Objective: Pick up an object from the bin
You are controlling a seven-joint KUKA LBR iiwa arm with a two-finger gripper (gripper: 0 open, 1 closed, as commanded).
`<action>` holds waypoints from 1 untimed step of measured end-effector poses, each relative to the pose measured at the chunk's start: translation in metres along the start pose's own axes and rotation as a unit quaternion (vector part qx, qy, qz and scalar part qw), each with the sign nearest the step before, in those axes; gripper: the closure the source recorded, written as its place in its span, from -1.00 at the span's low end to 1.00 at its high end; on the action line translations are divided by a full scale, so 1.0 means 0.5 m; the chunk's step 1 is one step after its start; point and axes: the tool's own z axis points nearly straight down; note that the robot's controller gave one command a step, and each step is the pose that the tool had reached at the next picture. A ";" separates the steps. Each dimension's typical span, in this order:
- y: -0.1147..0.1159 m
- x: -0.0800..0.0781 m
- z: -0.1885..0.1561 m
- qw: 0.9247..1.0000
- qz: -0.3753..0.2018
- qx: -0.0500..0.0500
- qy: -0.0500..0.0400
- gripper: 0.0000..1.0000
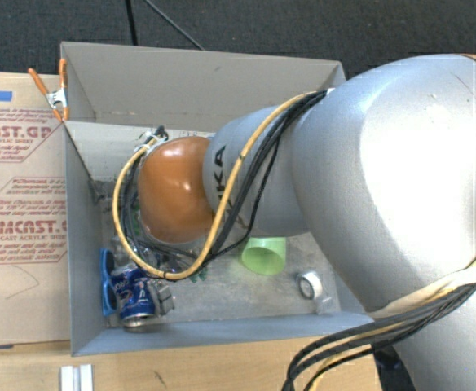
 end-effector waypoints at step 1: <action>-0.003 -0.005 -0.006 1.000 0.002 0.000 -0.004 1.00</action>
Offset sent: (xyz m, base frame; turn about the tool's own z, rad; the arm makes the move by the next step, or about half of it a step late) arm 0.0000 0.0000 0.0000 0.0000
